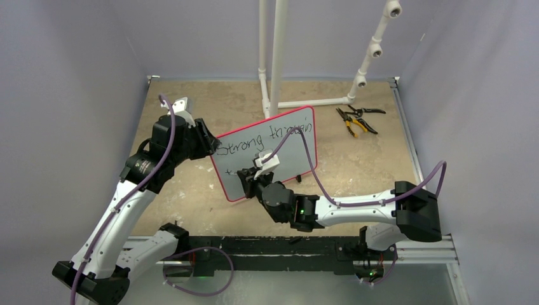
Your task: Write a sentence on the whiteboard
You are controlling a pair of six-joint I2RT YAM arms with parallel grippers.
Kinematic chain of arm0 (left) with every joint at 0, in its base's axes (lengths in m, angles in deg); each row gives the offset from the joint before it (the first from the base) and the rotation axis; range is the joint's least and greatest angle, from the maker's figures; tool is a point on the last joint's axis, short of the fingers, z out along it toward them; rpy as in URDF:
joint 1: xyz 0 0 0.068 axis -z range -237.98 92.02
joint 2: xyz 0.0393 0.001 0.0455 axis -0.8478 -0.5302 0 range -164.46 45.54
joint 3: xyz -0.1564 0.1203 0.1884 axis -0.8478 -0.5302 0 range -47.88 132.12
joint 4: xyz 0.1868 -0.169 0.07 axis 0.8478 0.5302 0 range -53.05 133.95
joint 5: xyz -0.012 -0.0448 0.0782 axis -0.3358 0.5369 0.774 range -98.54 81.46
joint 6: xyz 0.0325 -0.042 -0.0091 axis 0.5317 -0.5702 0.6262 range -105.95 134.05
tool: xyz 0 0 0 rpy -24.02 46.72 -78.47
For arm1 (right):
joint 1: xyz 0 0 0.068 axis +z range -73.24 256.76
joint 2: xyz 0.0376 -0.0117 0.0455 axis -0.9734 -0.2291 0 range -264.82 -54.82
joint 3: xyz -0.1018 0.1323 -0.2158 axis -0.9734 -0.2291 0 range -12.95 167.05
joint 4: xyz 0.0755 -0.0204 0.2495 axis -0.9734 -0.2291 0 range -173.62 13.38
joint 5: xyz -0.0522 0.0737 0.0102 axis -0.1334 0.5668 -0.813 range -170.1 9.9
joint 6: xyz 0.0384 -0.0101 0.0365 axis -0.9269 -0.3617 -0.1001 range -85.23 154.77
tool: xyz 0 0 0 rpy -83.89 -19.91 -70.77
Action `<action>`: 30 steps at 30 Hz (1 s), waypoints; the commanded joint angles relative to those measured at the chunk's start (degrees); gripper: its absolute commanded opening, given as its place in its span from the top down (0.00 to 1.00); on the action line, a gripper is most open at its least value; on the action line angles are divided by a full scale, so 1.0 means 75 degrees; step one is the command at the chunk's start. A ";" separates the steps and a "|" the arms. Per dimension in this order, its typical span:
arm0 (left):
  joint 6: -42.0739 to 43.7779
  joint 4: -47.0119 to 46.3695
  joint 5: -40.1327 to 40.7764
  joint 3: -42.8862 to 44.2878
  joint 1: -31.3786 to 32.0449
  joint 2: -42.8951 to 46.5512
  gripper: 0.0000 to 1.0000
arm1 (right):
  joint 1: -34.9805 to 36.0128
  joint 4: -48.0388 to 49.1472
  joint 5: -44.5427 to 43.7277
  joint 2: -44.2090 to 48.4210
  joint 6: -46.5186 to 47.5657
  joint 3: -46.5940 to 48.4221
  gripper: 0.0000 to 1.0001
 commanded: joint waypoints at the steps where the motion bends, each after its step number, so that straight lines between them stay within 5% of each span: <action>1: -0.0056 -0.0326 -0.0186 -0.0031 -0.0011 0.0021 0.60 | -0.0036 -0.0273 -0.0127 -0.0203 -0.0168 0.0344 1.00; 30: -0.0054 -0.0269 -0.0124 -0.0031 -0.0011 0.0058 0.60 | -0.0024 0.0668 -0.0523 0.0813 0.0448 -0.0081 1.00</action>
